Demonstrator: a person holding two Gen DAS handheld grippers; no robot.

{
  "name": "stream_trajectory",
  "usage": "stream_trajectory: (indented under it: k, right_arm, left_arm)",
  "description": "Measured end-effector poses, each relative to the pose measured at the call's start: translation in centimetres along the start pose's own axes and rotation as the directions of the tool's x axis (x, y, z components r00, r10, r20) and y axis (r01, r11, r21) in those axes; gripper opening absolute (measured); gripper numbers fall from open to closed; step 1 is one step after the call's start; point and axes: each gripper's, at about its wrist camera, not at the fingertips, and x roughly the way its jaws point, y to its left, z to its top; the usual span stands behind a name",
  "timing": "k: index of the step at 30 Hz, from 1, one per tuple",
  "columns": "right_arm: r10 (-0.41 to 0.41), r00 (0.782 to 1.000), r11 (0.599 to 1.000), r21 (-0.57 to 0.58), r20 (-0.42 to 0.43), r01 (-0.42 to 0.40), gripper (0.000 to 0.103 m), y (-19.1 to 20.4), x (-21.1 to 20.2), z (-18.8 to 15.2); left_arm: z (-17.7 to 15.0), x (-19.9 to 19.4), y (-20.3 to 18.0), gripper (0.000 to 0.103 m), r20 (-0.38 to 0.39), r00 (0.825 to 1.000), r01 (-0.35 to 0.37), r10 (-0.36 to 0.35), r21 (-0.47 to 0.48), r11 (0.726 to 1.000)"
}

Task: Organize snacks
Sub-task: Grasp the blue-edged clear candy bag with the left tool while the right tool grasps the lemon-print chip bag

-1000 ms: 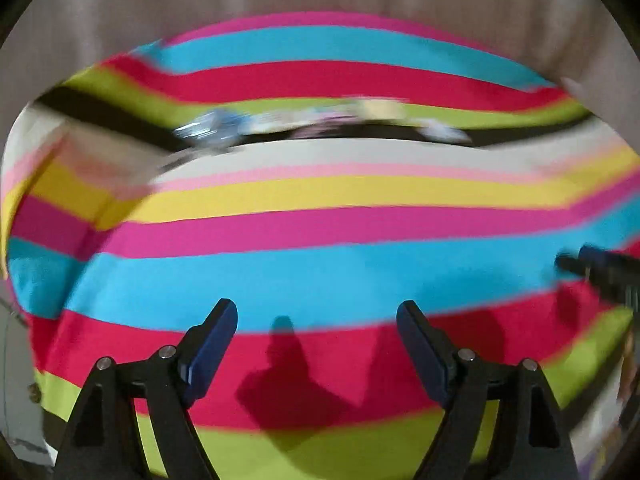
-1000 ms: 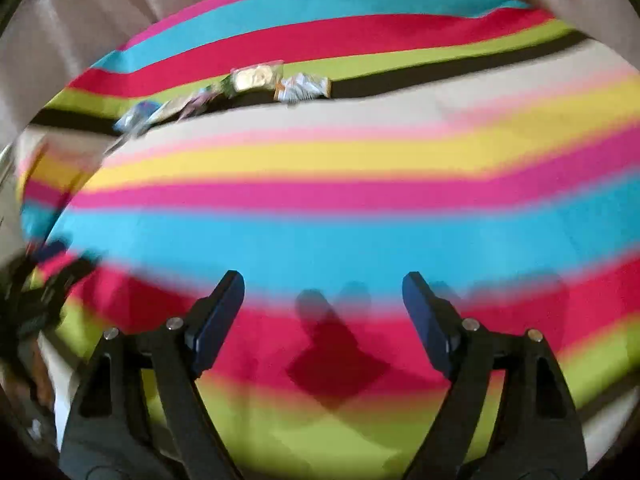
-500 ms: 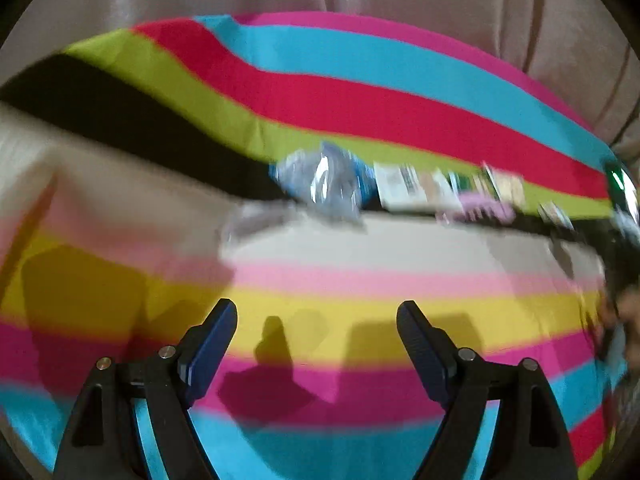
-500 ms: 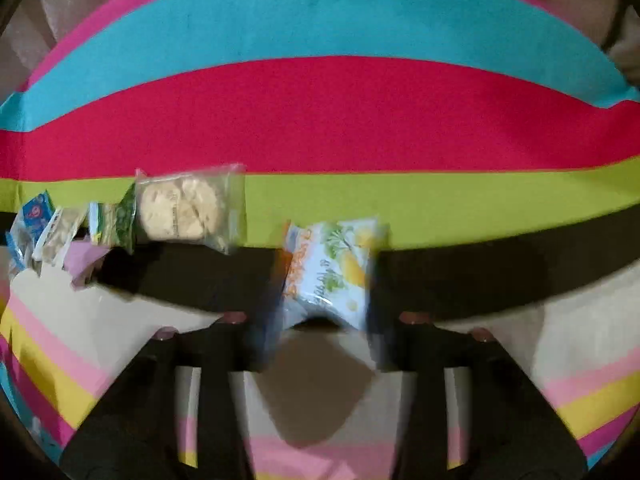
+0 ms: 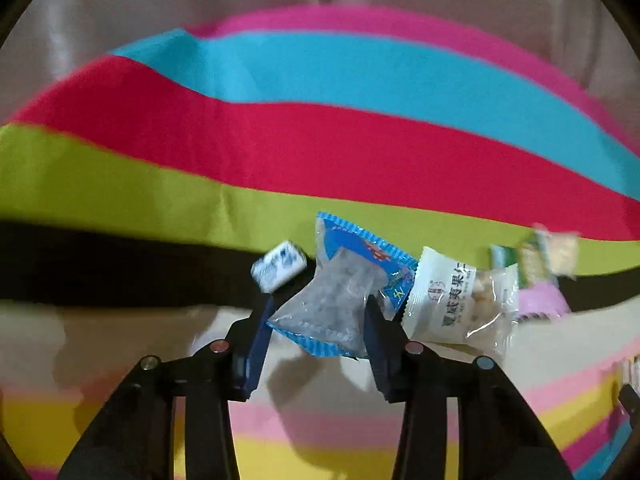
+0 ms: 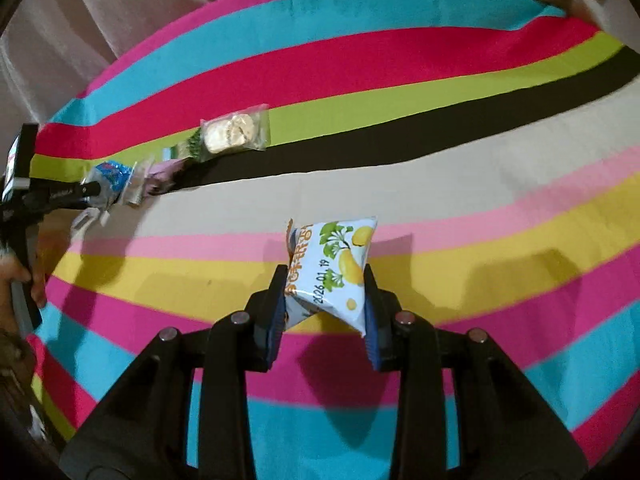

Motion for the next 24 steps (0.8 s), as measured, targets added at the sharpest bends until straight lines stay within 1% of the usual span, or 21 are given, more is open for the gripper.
stream_trajectory:
  k: [1, 2, 5, 6, 7, 8, 10, 12, 14, 17, 19, 21, 22, 23, 24]
  right_arm:
    - [0.006, 1.0, 1.0, 0.002, 0.01, -0.006, 0.037, 0.4, -0.4, 0.3]
    - [0.016, 1.0, 1.0, 0.002, 0.022, -0.016, 0.038, 0.3, -0.9, 0.2]
    - [0.052, 0.998, 0.999, 0.008, 0.044, -0.052, 0.038, 1.2, -3.3, -0.5]
    - [0.062, 0.997, 0.998, 0.008, 0.044, -0.063, 0.038, 1.6, -3.7, -1.0]
    - [0.066, 0.997, 0.998, 0.007, 0.041, -0.066, 0.038, 1.9, -4.4, -1.7]
    - [0.07, 0.997, 0.997, 0.008, 0.039, -0.07, 0.038, 2.1, -5.0, -2.3]
    - [0.091, 0.995, 0.996, 0.019, 0.028, -0.092, 0.038, 2.3, -6.8, -4.1]
    - [0.109, 0.994, 0.994, 0.017, 0.019, -0.109, 0.038, 3.0, -8.5, -6.0]
    - [0.128, 0.991, 0.992, 0.005, 0.026, -0.128, 0.038, 3.9, -10.6, -7.8]
    - [0.135, 0.989, 0.991, -0.012, 0.055, -0.134, 0.038, 4.4, -13.9, -9.5]
    - [0.141, 0.985, 0.99, -0.023, 0.097, -0.14, 0.038, 4.8, -16.7, -10.0]
    - [0.136, 0.977, 0.99, -0.047, 0.167, -0.13, 0.038, 5.6, -20.0, -10.2]
    - [0.133, 0.971, 0.991, -0.06, 0.2, -0.124, 0.038, 6.0, -21.3, -10.3]
    - [0.13, 0.961, 0.99, -0.076, 0.244, -0.115, 0.038, 6.3, -23.1, -10.4]
    - [0.128, 0.948, 0.99, -0.094, 0.293, -0.104, 0.038, 6.7, -25.1, -10.5]
  left_arm:
    - [-1.2, -2.0, 0.4, 0.037, 0.024, 0.999, 0.037, -0.036, -0.027, 0.999]
    - [-2.1, -3.6, 0.6, 0.035, 0.041, 0.998, 0.052, -0.05, -0.039, 0.998]
    - [-6.0, -9.6, 0.6, 0.034, 0.109, 0.991, 0.076, -0.074, -0.016, 0.997]
    - [-6.6, -10.2, 0.4, 0.034, 0.114, 0.991, 0.076, -0.074, -0.018, 0.997]
    - [-8.1, -11.8, 0.6, 0.034, 0.128, 0.989, 0.076, -0.072, -0.03, 0.997]
    - [-8.8, -12.4, 0.1, 0.034, 0.14, 0.987, 0.086, -0.08, -0.034, 0.996]
    - [-11.6, -14.6, -0.5, 0.034, 0.136, 0.986, 0.098, -0.095, -0.014, 0.995]
    - [-13.5, -16.2, -1.4, 0.034, 0.132, 0.987, 0.092, -0.093, 0.02, 0.996]
    - [-15.6, -18.7, -2.5, 0.034, 0.132, 0.986, 0.094, -0.102, 0.063, 0.994]
    - [-16.6, -22.0, -4.6, 0.034, 0.177, 0.978, 0.095, -0.114, 0.11, 0.989]
    - [-16.5, -24.7, -5.7, 0.032, 0.232, 0.966, 0.084, -0.115, 0.142, 0.986]
    - [-16.2, -26.9, -6.5, 0.031, 0.281, 0.952, 0.075, -0.117, 0.155, 0.985]
    - [-16.2, -28.5, -6.8, 0.028, 0.308, 0.943, 0.077, -0.124, 0.159, 0.984]
    - [-16.2, -29.5, -6.9, 0.017, 0.328, 0.935, 0.085, -0.134, 0.16, 0.983]
    - [-16.3, -30.8, -7.2, 0.012, 0.344, 0.929, 0.087, -0.139, 0.164, 0.983]
